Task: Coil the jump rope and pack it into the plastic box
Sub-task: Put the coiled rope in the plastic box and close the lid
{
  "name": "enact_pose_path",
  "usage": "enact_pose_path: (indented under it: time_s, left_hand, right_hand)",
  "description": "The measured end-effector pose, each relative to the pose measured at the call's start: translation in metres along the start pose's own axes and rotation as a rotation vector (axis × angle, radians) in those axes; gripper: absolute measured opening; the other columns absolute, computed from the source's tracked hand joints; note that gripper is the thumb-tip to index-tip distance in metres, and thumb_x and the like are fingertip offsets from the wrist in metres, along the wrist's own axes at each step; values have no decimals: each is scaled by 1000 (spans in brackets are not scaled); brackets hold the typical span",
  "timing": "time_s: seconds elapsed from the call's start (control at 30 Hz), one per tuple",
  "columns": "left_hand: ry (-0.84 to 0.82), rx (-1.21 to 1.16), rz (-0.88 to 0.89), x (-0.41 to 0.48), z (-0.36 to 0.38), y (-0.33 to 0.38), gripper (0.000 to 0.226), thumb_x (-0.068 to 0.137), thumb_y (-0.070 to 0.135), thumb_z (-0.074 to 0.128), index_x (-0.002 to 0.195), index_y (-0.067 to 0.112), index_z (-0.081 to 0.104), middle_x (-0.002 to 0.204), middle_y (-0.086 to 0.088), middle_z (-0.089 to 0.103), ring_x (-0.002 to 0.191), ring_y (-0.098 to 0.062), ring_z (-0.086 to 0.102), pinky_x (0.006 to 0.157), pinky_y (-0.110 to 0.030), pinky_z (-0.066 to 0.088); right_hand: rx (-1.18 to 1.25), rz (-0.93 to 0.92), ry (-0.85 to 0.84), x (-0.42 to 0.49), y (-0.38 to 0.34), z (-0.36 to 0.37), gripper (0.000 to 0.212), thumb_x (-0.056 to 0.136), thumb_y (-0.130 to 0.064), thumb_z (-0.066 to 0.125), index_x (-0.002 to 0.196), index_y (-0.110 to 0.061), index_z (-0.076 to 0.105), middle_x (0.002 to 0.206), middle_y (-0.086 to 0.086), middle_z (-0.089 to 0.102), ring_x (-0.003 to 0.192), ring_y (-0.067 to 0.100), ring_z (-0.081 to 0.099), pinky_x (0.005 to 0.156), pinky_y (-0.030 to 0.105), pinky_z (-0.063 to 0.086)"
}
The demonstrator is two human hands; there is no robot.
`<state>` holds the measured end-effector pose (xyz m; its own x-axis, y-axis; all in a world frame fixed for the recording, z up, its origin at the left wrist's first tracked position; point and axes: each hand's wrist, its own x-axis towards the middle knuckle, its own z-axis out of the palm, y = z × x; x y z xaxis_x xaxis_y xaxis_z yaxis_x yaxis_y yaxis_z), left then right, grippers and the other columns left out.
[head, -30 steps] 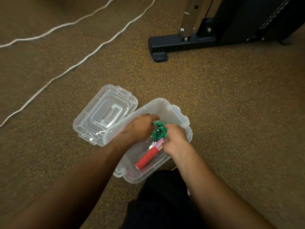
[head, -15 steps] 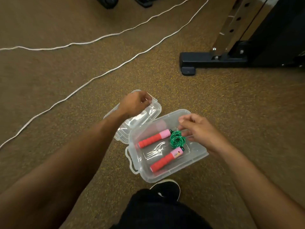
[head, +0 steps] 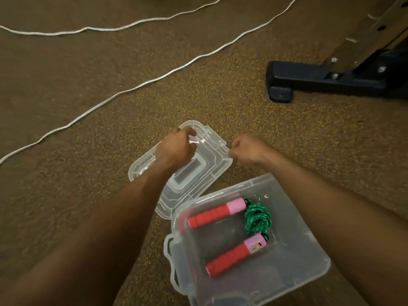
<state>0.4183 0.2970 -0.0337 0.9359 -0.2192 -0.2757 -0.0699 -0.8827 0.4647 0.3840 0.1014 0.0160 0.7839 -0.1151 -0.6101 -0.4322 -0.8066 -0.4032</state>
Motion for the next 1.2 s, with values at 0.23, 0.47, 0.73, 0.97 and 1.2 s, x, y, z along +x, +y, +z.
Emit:
enact_pose_path:
  time_s: [0.23,0.47,0.73,0.97,1.2]
  left_hand:
    - [-74,228,-239,14,-1,-9,62,97,29,50,151,28,21,149,-21,38,136,-46,36,107,-64,31]
    - [-43,183,-273,18,-10,8,36,99,24,46,135,20,50,137,-21,51,130,-41,43,106,-63,33]
    - [118,79,112,-24,-68,108,34,98,46,41,118,25,58,107,-8,62,104,-35,60,92,-57,46]
    - [88,122,293,-96,-86,175,38,91,54,52,120,31,58,117,-4,65,107,-29,60,76,-38,39]
    - [43,174,300,-162,-74,197,42,90,57,56,124,33,49,116,-5,57,107,-28,56,70,-37,34]
  right_hand:
    - [-25,115,-153,32,-1,24,30,96,-17,63,120,2,61,84,11,68,93,28,72,78,37,61]
    - [-15,235,-170,38,19,19,15,99,-7,55,106,4,61,92,18,76,90,26,74,81,39,61]
    - [367,130,-119,-5,70,-32,28,99,0,47,87,-21,61,75,3,66,63,11,61,46,17,51]
    - [740,58,-109,-60,94,-41,19,96,-1,57,95,-18,64,75,-5,75,64,7,70,53,20,57]
    - [880,10,-85,-93,100,-44,29,92,14,50,80,-10,62,58,-4,68,47,1,63,46,17,51]
